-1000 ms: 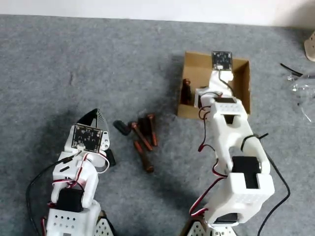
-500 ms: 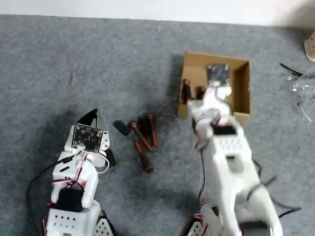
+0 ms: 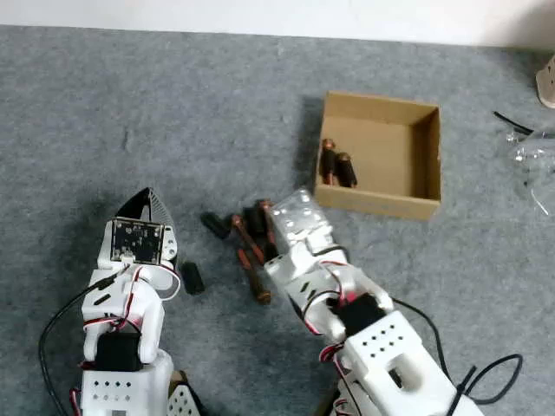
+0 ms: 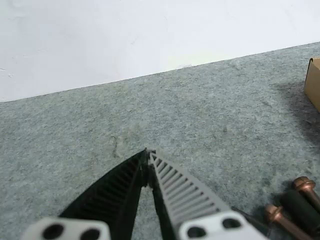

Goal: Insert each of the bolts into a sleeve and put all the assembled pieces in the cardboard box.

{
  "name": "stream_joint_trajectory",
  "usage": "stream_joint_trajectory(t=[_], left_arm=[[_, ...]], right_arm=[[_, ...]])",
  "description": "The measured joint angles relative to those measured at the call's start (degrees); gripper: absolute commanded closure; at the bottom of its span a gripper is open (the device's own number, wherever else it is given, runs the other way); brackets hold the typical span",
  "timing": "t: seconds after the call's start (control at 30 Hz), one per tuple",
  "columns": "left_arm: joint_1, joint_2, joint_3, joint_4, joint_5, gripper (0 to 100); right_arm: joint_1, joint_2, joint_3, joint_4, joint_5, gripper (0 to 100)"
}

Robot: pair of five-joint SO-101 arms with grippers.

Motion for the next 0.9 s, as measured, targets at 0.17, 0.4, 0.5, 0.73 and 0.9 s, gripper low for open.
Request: stream_joint_trajectory(t=[0.17,0.4,0.5,0.73,0.9], left_arm=[[-0.4,0.0,0.0,0.0,0.0,99],[-0.8,0.0,0.0,0.0,0.0,99],[-2.5,0.0,0.0,0.0,1.3,99],[-3.8,0.0,0.0,0.0,4.0,99],[-3.8,0.0,0.0,-0.4,4.1,99]], right_arm=[[-0.8,9.8,-4.0,0.0,0.0,74.2],[-5.4,18.5,-6.8,0.0,0.2,74.2],[-8.1,20.6,-6.8,0.0,0.2,74.2],[-9.3,26.6,-9.8,0.0,0.2,74.2],[-9.3,33.1,-12.7,0.0,0.2,74.2]])
